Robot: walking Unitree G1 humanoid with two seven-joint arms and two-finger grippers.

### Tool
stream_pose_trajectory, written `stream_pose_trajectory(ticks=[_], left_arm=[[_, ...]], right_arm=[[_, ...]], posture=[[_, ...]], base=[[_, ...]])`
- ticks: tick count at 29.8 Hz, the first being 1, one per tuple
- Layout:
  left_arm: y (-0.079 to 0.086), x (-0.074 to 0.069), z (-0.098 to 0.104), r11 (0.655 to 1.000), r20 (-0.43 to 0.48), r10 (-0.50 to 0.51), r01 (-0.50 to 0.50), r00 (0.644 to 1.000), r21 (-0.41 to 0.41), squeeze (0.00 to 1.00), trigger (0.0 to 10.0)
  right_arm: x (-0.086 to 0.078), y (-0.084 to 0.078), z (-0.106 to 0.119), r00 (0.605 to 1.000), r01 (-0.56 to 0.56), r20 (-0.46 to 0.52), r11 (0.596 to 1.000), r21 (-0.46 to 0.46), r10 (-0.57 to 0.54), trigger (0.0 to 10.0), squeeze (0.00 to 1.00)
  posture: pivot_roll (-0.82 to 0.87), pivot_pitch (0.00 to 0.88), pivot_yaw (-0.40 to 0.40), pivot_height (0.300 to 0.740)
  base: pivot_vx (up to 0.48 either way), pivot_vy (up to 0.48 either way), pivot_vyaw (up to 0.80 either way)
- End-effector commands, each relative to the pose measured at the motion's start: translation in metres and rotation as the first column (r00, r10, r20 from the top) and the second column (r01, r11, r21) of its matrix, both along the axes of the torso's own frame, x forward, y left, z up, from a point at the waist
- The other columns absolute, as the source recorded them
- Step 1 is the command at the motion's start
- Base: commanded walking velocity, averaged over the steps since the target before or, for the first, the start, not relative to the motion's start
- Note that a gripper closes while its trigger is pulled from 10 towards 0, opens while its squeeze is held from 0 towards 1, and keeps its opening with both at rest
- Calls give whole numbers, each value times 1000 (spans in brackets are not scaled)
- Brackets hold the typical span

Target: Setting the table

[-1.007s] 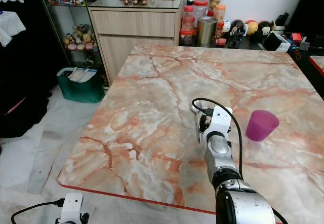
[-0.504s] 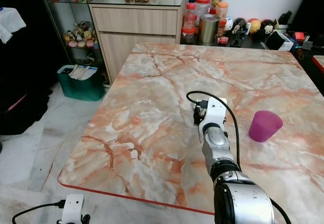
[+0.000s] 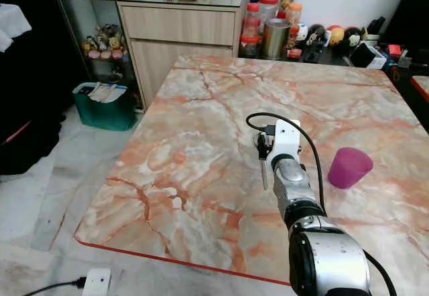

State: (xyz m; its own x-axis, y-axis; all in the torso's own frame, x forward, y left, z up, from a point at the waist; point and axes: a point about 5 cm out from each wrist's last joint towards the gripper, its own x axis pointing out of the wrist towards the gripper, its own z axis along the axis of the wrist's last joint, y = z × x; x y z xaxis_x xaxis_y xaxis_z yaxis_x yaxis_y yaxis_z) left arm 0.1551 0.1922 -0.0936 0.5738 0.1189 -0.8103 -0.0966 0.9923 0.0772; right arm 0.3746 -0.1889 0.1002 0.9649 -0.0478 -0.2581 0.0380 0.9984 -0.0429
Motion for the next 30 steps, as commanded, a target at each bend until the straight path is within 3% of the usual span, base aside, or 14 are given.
stream_pose_trajectory(ticks=[1, 8, 12, 22, 30], left_arm=[[0, -9, -4, 1000, -24, 12, -12, 1000, 4, 0, 10000], [1, -28, -9, 999, -50, 34, -34, 998, 8, 0, 10000], [3, -35, -11, 999, -53, 43, -43, 998, 11, 0, 10000], [9, -44, -11, 999, -49, 30, -29, 998, 27, 0, 10000], [6, -53, -13, 999, -49, 17, -16, 999, 31, 0, 10000]], right_arm=[[4, 0, 6, 1000, -9, -3, 1000, -19, 9, 10000, 0], [3, 9, 2, 999, -46, -14, 998, -30, 45, 10000, 0], [2, 6, 0, 1000, -18, -26, 1000, -1, 18, 10000, 0], [1, 3, -2, 999, 18, -52, 997, 78, -14, 10000, 0], [0, 21, -7, 996, -66, -55, 985, 161, 76, 10000, 0]], posture=[[89, 10, -63, 740], [124, 58, -74, 740], [144, 81, -73, 740], [161, 119, -64, 740], [168, 171, -73, 740]], base=[[0, 0, 0], [0, 0, 0], [0, 0, 0], [0, 0, 0], [0, 0, 0]])
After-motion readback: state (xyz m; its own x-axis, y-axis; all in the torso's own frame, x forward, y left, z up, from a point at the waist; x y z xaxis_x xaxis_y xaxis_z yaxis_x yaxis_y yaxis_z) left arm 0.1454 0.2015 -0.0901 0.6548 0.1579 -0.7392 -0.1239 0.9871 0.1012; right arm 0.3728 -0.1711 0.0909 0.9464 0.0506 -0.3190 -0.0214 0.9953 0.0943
